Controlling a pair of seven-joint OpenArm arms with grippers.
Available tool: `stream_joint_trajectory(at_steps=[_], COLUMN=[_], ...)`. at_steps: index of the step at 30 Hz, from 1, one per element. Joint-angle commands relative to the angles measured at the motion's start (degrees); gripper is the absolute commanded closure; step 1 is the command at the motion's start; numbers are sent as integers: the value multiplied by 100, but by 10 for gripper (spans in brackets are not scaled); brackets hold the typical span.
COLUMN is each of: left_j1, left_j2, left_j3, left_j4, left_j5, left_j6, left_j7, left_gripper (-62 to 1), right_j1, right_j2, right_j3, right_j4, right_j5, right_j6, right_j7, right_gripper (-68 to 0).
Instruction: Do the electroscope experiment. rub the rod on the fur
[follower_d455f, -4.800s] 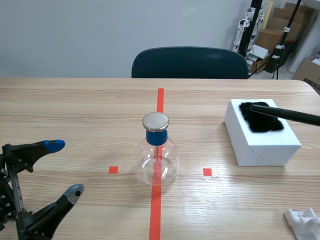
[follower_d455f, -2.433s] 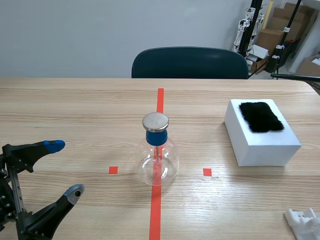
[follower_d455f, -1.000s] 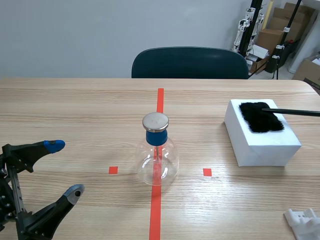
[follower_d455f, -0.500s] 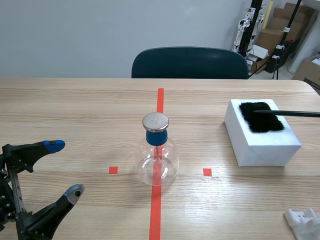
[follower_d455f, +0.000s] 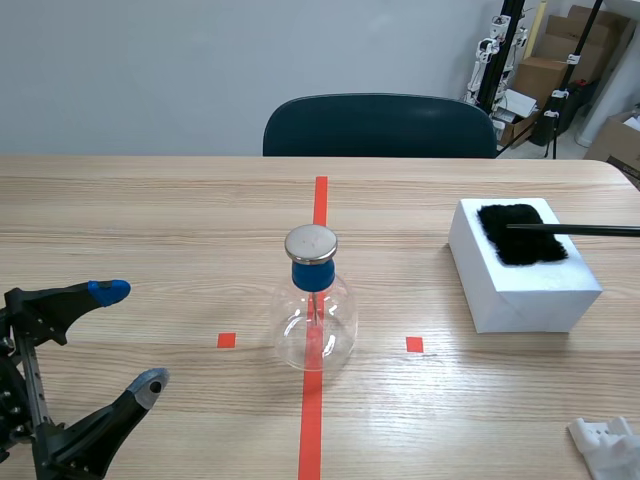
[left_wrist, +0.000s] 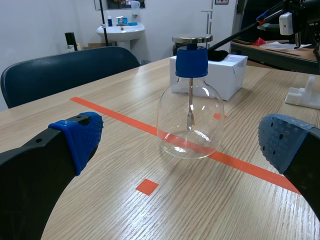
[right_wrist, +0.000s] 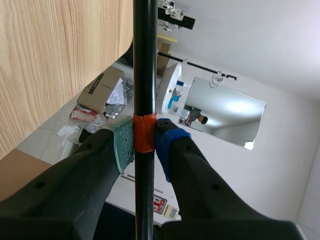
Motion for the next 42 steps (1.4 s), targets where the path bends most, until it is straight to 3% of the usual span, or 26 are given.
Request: stream_joint_trajectory(at_steps=[1, 9, 19, 29, 38, 42], left_j1=[-15, -15, -15, -15, -15, -15], left_j2=[-33, -33, -33, -33, -33, -33], left_j3=[-15, -15, -15, -15, -15, -15], left_j4=[66, 66, 66, 66, 66, 66], left_j5=[-52, -52, -52, -52, -52, -52], left_j6=[-4, -4, -4, -4, -4, -4], left_j7=[-87, -87, -87, -87, -87, -87], left_gripper=[-623, -623, -623, -623, -623, -623], right_j1=[68, 70, 70, 70, 68, 68], right_j2=[160, 160, 157, 157, 157, 157], right_j3=[74, 74, 74, 74, 74, 74], right_j4=[90, 90, 90, 90, 90, 90], right_j5=[39, 129, 131, 131, 190, 192], right_j6=[-90, -87, -90, -85, -85, -85], right_j7=[-35, -802, 186, -719, 245, 17], right_gripper=[-4, -4, -4, -4, -4, -4])
